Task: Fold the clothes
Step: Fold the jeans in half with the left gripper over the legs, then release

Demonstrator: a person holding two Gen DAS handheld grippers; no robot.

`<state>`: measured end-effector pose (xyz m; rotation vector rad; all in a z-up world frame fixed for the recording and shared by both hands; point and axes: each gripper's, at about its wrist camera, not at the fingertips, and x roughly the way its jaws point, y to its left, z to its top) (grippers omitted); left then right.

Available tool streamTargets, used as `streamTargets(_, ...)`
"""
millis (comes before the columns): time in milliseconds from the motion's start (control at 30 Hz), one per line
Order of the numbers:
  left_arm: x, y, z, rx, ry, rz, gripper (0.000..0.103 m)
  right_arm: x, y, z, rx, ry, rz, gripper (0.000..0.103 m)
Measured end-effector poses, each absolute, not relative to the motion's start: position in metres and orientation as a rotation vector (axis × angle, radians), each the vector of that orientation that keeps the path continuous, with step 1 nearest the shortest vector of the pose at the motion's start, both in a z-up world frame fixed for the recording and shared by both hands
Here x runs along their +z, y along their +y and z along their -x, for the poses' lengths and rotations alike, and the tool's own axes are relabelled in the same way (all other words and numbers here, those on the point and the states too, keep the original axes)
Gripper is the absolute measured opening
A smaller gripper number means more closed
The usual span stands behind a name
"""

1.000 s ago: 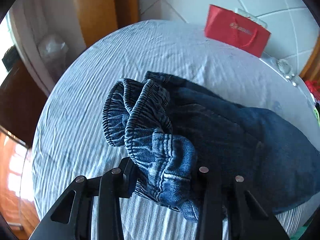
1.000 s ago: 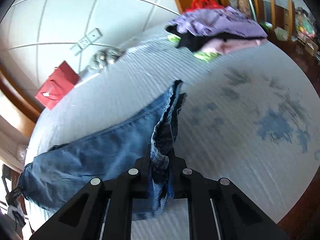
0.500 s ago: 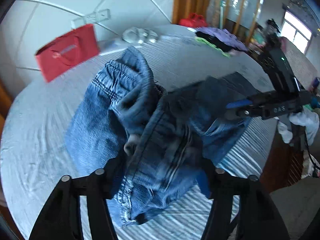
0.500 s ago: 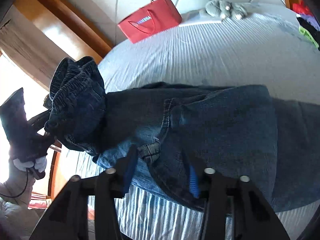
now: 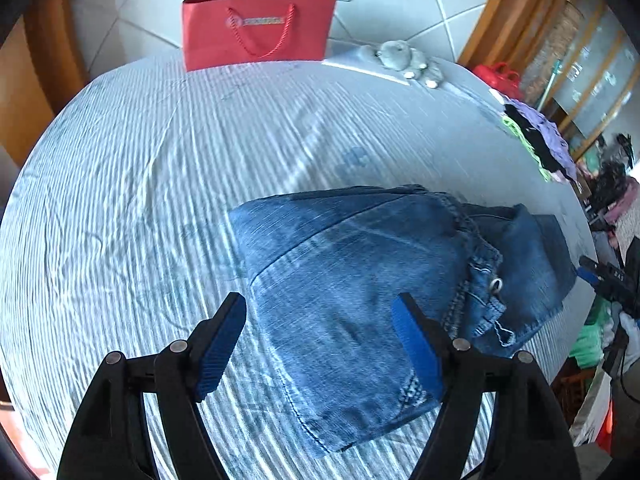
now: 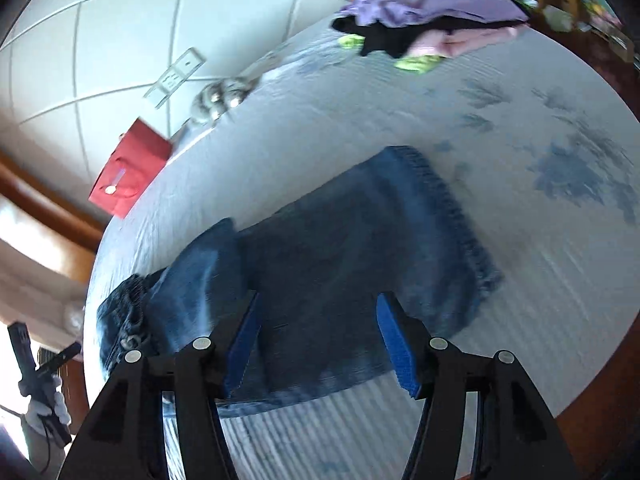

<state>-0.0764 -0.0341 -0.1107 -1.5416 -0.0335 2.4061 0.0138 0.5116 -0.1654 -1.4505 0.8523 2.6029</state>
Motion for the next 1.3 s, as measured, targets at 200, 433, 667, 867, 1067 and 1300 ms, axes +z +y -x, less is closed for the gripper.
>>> streamTargets(200,-0.151,-0.028,0.076,2.373,0.066,1.656,0.076,-0.184,0.552,-0.008,2.505,0.842,1.405,0.058)
streamTargets(433,-0.167,-0.040,0.070,2.367,-0.016,1.673,0.078,-0.178,0.551,-0.018,2.410,0.642,1.364,0.071)
streamTargets(667,-0.160,-0.044,0.072,2.355,0.034,1.673,0.083,-0.187,0.536,-0.008,2.470,0.628,1.376,0.017)
streamTargets(867,-0.141,-0.061,0.070,2.384,0.073,1.627,0.083,-0.128,0.472,-0.012,2.851,0.850,1.242,0.017)
streamTargets(1067,-0.124,-0.073,0.069,2.412,0.054,1.538,0.083,-0.130,0.346,0.004,3.100,0.663,1.614,0.017)
streamTargets(1300,-0.112,-0.054,0.065,2.518,0.051,1.508,0.083,-0.139,0.322,0.018,3.056,0.450,1.860,0.061)
